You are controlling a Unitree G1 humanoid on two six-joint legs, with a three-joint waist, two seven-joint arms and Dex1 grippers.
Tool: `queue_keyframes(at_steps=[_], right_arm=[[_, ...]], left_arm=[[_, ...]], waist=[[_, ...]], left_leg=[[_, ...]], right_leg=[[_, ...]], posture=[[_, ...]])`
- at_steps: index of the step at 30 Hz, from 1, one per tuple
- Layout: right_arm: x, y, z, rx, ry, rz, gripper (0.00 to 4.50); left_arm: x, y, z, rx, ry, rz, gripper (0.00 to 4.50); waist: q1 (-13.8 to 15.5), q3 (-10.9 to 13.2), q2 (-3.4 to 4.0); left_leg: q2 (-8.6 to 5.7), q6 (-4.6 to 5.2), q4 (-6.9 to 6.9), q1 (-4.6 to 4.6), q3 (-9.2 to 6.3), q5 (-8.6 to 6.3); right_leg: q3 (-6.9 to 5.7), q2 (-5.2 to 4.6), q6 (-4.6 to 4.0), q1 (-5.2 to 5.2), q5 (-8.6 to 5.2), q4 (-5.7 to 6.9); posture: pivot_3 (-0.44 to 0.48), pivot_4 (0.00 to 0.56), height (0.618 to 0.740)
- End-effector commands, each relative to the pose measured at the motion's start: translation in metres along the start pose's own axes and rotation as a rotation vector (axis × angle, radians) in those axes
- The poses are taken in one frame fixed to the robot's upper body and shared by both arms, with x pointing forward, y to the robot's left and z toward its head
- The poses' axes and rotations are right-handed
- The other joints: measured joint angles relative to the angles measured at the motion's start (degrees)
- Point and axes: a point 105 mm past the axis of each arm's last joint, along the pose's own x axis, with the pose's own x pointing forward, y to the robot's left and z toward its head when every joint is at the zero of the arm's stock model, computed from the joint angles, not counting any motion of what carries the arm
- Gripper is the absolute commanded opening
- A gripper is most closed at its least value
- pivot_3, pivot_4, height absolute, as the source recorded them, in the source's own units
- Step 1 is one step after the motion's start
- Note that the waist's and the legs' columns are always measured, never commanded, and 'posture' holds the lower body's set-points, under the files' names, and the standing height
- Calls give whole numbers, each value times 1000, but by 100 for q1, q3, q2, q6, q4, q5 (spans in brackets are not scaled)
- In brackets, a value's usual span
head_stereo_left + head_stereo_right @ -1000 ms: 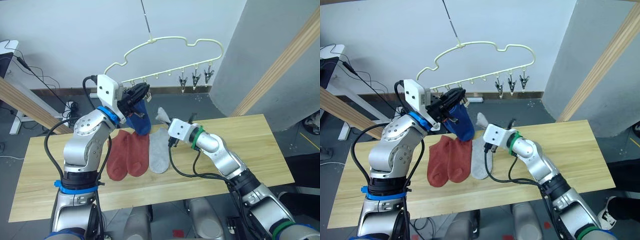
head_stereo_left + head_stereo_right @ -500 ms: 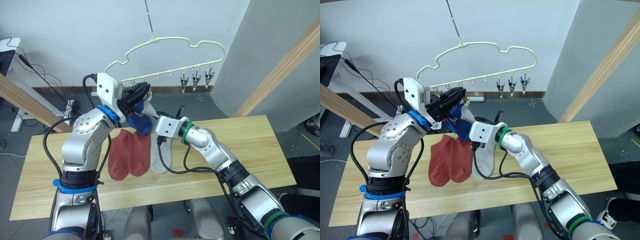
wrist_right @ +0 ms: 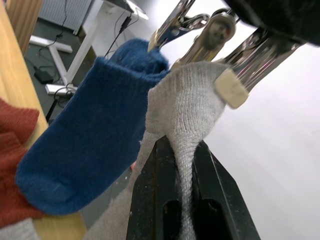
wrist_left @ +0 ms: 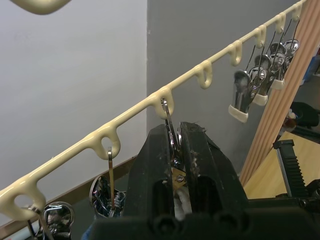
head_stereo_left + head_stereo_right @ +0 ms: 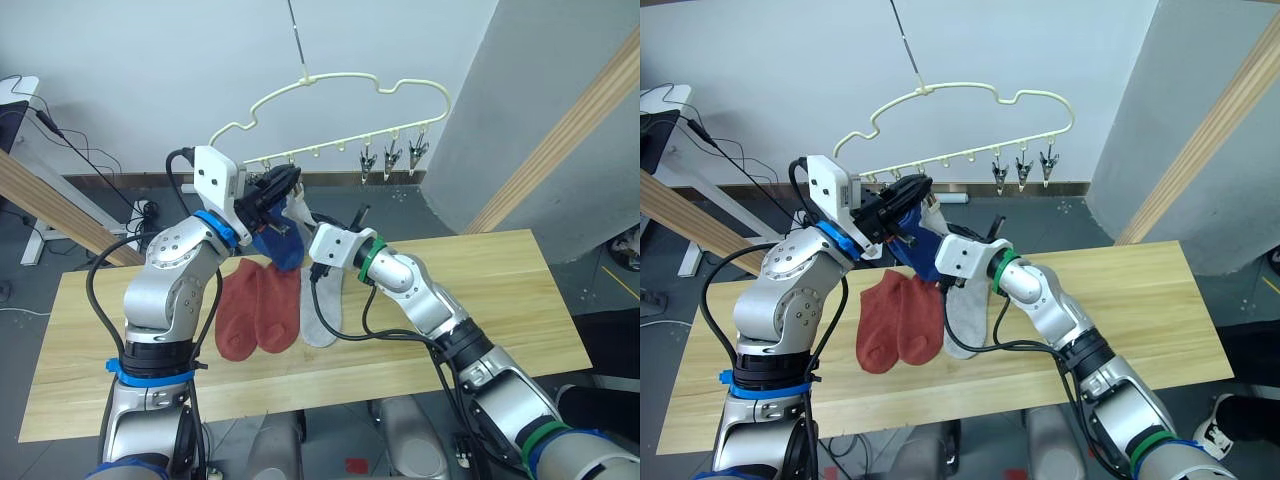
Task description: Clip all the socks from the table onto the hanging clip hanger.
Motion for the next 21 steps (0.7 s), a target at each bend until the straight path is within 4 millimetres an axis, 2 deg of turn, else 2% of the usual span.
queue_keyframes(at_steps=[1,4,11,16,20,21], right_arm=[[3,-14,15,-3,-60,-53,26],[3,-14,15,-1,-62,-54,26],[4,-11,17,9,-71,-46,0],[5,-3,19,48,-78,-8,0],[3,1,18,102,-75,16,1103],[3,2,18,106,-73,22,1505]], left_arm=[[-3,-5,13,41,-37,-16,0],[-5,-4,11,22,-35,-15,0],[-7,-5,9,25,-16,-34,2167],[-11,-4,8,29,-4,-35,2167],[-13,-2,7,34,8,-31,2197],[-14,-2,6,37,12,-29,2197]], waist=[[0,0,0],[0,0,0],[-2,0,0],[-1,0,0],[0,0,0],[0,0,0]], left_leg=[[0,0,0,0,0,0],[0,0,0,0,0,0],[0,0,0,0,0,0],[0,0,0,0,0,0],[1,0,0,0,0,0],[1,0,0,0,0,0]], right_leg=[[0,0,0,0,0,0],[0,0,0,-1,0,0],[0,0,0,-1,0,2],[0,0,0,-1,0,1],[0,0,0,-1,0,2],[0,0,0,-1,0,2]], posture=[[-231,333,733],[-231,333,733],[-230,332,733],[-226,331,733],[-223,330,733],[-223,330,733]])
